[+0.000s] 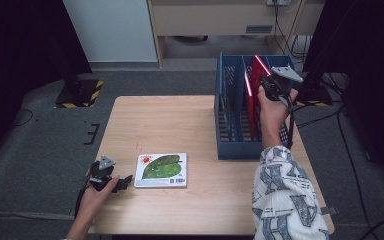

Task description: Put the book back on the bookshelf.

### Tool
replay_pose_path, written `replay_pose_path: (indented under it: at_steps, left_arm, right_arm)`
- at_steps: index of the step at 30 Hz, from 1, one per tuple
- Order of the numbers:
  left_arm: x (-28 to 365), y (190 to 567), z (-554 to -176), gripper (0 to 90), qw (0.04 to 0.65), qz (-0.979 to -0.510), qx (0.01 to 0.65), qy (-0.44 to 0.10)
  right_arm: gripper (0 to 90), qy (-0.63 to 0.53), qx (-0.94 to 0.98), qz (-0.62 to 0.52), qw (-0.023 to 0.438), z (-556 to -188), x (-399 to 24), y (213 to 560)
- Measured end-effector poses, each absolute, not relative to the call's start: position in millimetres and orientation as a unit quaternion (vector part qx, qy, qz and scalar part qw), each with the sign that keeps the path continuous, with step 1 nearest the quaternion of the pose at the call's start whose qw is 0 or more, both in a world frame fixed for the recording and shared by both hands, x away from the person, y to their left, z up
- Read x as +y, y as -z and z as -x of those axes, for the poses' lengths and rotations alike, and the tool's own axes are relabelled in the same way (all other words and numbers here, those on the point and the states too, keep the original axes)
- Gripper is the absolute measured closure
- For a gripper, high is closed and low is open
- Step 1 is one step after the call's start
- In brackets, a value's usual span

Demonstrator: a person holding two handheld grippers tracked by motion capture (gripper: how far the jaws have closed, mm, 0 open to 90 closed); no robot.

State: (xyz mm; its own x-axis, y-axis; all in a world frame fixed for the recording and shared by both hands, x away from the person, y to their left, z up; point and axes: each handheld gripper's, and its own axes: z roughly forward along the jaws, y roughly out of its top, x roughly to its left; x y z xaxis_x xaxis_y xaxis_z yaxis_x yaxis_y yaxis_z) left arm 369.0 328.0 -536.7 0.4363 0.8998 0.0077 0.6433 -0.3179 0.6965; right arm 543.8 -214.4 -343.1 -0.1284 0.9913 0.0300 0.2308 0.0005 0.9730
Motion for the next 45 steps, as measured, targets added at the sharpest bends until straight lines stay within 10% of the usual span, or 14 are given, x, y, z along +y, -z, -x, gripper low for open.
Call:
replay_pose_path:
  at_steps: [45]
  left_arm:
    - [328,537,-368,0.0,0.317,-0.788,0.488,-0.202]
  right_arm:
    - [75.4,-0.410,0.635,-0.550,0.355,-503,-226,361]
